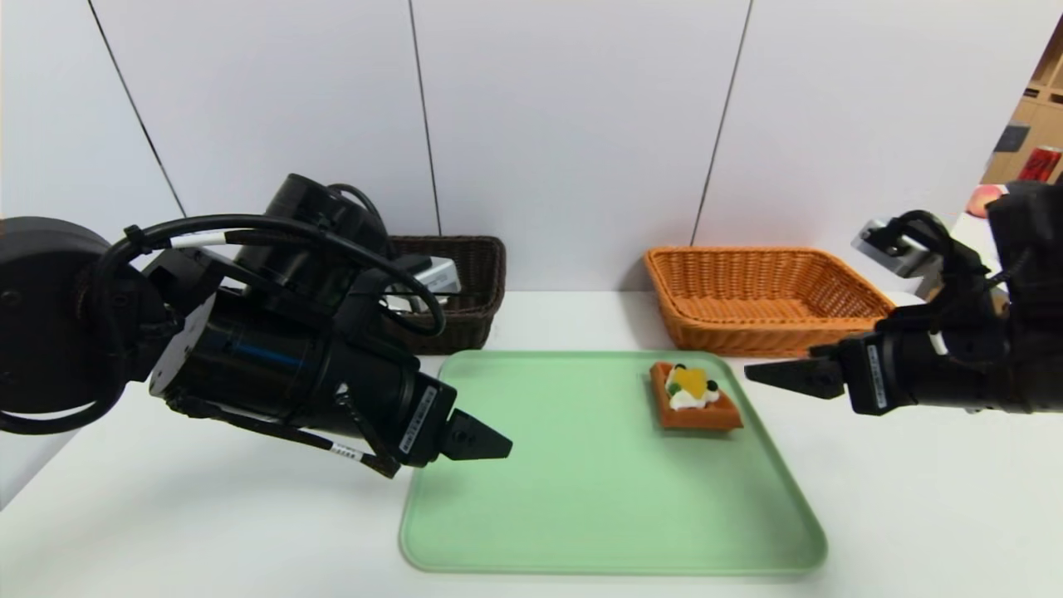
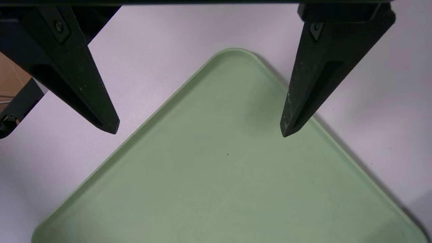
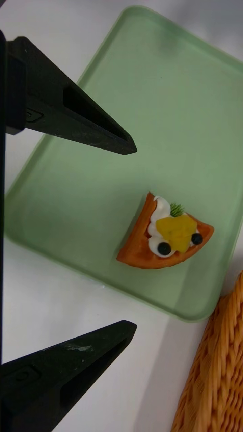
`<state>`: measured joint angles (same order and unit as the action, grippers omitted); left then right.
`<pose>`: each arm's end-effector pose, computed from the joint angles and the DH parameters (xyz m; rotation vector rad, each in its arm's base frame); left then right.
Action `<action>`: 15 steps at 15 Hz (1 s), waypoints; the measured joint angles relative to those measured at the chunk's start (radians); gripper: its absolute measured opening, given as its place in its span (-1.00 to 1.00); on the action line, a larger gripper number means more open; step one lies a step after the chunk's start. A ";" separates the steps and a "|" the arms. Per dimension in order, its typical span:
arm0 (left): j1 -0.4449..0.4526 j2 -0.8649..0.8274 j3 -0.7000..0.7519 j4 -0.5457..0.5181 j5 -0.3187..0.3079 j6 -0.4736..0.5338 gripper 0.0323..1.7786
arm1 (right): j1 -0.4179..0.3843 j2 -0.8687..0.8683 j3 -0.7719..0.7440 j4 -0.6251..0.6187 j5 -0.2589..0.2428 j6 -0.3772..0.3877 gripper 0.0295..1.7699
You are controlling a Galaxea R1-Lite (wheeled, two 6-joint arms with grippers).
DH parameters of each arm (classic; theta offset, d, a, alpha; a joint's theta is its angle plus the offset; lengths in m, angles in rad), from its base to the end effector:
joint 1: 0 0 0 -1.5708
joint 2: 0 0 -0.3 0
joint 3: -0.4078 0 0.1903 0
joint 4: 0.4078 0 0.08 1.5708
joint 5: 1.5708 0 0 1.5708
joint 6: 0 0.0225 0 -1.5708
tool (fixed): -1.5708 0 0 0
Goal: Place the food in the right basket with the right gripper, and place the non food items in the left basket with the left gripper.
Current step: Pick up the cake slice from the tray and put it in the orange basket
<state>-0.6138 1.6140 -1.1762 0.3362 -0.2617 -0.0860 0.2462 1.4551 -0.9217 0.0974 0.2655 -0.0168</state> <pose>0.2222 -0.1637 0.2229 0.0634 0.8202 -0.7951 0.2277 0.0633 0.2142 -0.0097 0.6333 0.4998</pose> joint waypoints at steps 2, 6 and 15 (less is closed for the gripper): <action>0.000 0.002 0.002 -0.012 0.002 -0.001 0.90 | 0.038 0.070 -0.052 0.003 -0.008 0.000 0.92; 0.004 0.016 0.003 -0.013 0.003 -0.002 0.90 | 0.102 0.197 -0.157 0.033 -0.107 0.006 0.92; 0.014 0.040 0.003 -0.062 -0.005 -0.001 0.90 | 0.227 0.310 -0.314 0.221 -0.318 0.194 0.92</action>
<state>-0.5994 1.6543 -1.1734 0.2740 -0.2668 -0.0866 0.4732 1.7651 -1.2362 0.3185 -0.0523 0.1770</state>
